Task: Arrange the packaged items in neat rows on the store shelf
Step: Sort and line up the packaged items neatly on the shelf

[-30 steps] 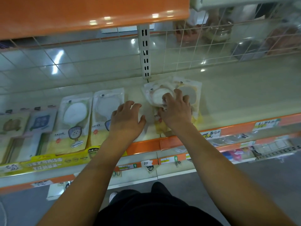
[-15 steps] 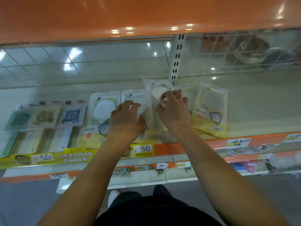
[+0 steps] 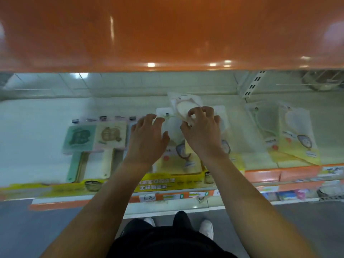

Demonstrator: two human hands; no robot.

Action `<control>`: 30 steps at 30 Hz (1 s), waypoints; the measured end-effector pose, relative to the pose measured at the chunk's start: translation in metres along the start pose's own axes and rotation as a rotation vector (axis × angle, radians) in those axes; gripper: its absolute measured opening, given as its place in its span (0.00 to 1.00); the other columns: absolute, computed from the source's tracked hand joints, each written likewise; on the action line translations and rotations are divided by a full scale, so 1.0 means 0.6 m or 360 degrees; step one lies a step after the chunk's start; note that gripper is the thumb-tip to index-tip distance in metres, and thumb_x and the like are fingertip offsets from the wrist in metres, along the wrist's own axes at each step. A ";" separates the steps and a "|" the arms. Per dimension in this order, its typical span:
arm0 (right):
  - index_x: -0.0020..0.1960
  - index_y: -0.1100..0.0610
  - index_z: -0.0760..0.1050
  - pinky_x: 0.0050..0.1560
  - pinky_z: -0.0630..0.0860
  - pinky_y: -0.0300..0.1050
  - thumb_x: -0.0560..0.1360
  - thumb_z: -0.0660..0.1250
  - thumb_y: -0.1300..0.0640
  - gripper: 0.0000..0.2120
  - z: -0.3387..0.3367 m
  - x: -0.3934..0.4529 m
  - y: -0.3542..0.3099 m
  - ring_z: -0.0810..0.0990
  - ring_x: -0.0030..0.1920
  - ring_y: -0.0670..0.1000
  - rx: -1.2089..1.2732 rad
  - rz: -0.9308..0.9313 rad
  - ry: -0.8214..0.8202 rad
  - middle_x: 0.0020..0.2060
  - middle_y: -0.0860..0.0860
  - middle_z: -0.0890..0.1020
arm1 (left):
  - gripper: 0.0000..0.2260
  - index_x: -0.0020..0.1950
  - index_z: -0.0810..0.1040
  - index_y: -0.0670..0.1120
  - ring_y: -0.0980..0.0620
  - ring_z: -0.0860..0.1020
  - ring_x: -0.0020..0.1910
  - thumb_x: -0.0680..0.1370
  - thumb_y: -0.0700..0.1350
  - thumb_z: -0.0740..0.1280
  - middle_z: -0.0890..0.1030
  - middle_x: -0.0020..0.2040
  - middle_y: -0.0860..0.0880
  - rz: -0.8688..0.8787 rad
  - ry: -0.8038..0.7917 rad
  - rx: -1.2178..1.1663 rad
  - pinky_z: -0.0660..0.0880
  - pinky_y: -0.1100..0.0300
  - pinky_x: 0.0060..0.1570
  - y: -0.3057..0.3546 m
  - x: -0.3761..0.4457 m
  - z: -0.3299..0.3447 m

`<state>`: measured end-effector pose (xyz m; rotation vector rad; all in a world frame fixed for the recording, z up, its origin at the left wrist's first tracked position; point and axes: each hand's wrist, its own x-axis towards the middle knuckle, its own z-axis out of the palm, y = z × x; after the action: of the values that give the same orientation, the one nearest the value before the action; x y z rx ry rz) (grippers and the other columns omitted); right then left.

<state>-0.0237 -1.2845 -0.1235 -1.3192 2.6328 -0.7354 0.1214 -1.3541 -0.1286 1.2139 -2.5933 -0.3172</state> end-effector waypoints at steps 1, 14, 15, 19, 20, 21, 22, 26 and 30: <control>0.60 0.52 0.73 0.56 0.62 0.47 0.73 0.67 0.48 0.17 0.007 -0.003 -0.010 0.69 0.57 0.60 -0.0002 0.0025 0.0007 0.63 0.54 0.68 | 0.18 0.65 0.74 0.45 0.41 0.72 0.63 0.76 0.49 0.64 0.73 0.65 0.43 0.0019 -0.0002 -0.0011 0.69 0.47 0.60 -0.011 0.000 -0.003; 0.62 0.51 0.72 0.57 0.64 0.47 0.75 0.66 0.48 0.18 0.026 -0.038 -0.080 0.66 0.61 0.60 -0.0089 0.0213 0.0020 0.66 0.52 0.65 | 0.18 0.64 0.74 0.47 0.42 0.71 0.64 0.75 0.49 0.66 0.73 0.65 0.45 0.0096 -0.0046 -0.0108 0.69 0.47 0.60 -0.072 -0.008 -0.019; 0.62 0.51 0.71 0.57 0.64 0.47 0.75 0.66 0.48 0.18 0.027 -0.040 -0.079 0.66 0.61 0.60 -0.0092 0.0220 0.0018 0.66 0.52 0.65 | 0.18 0.64 0.74 0.47 0.42 0.71 0.64 0.75 0.49 0.66 0.73 0.65 0.45 0.0094 -0.0050 -0.0112 0.69 0.47 0.60 -0.071 -0.008 -0.018; 0.62 0.50 0.70 0.59 0.64 0.48 0.75 0.65 0.46 0.18 0.039 -0.050 -0.072 0.65 0.62 0.60 -0.0121 0.0234 -0.0011 0.67 0.52 0.64 | 0.18 0.64 0.74 0.47 0.41 0.71 0.65 0.75 0.49 0.66 0.73 0.66 0.45 0.0091 -0.0059 -0.0124 0.69 0.46 0.60 -0.071 -0.014 -0.015; 0.63 0.50 0.70 0.61 0.64 0.49 0.75 0.65 0.46 0.18 0.046 -0.053 -0.069 0.65 0.63 0.60 -0.0153 0.0226 -0.0030 0.67 0.52 0.64 | 0.18 0.64 0.73 0.47 0.42 0.70 0.66 0.76 0.49 0.66 0.73 0.66 0.46 0.0084 -0.0066 -0.0117 0.69 0.46 0.61 -0.071 -0.016 -0.015; 0.63 0.49 0.69 0.62 0.64 0.50 0.75 0.65 0.44 0.19 0.053 -0.057 -0.067 0.65 0.63 0.60 -0.0196 0.0219 -0.0055 0.67 0.52 0.64 | 0.18 0.65 0.73 0.47 0.42 0.70 0.66 0.76 0.50 0.65 0.72 0.67 0.46 0.0074 -0.0078 -0.0111 0.68 0.46 0.61 -0.070 -0.016 -0.015; 0.64 0.49 0.69 0.62 0.65 0.51 0.75 0.65 0.43 0.20 0.060 -0.061 -0.064 0.65 0.64 0.60 -0.0235 0.0218 -0.0085 0.68 0.51 0.64 | 0.18 0.65 0.73 0.47 0.42 0.69 0.67 0.76 0.50 0.65 0.72 0.67 0.46 0.0069 -0.0089 -0.0104 0.68 0.45 0.61 -0.069 -0.017 -0.014; 0.65 0.48 0.66 0.62 0.65 0.54 0.77 0.61 0.40 0.20 0.075 -0.070 -0.055 0.65 0.63 0.61 -0.0316 0.0223 -0.0134 0.69 0.50 0.63 | 0.18 0.65 0.73 0.47 0.43 0.69 0.67 0.77 0.51 0.63 0.71 0.67 0.46 0.0046 -0.0099 -0.0084 0.68 0.46 0.62 -0.069 -0.019 -0.013; 0.65 0.47 0.65 0.63 0.64 0.55 0.77 0.60 0.39 0.21 0.078 -0.069 -0.052 0.64 0.65 0.62 -0.0339 0.0217 -0.0148 0.71 0.51 0.61 | 0.18 0.66 0.72 0.48 0.44 0.67 0.68 0.78 0.52 0.62 0.69 0.68 0.46 0.0021 -0.0126 -0.0073 0.66 0.46 0.63 -0.066 -0.022 -0.011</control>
<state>0.0389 -1.2856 -0.1547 -1.1722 2.7526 -0.3749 0.1603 -1.3693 -0.1364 1.1913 -2.6441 -0.4281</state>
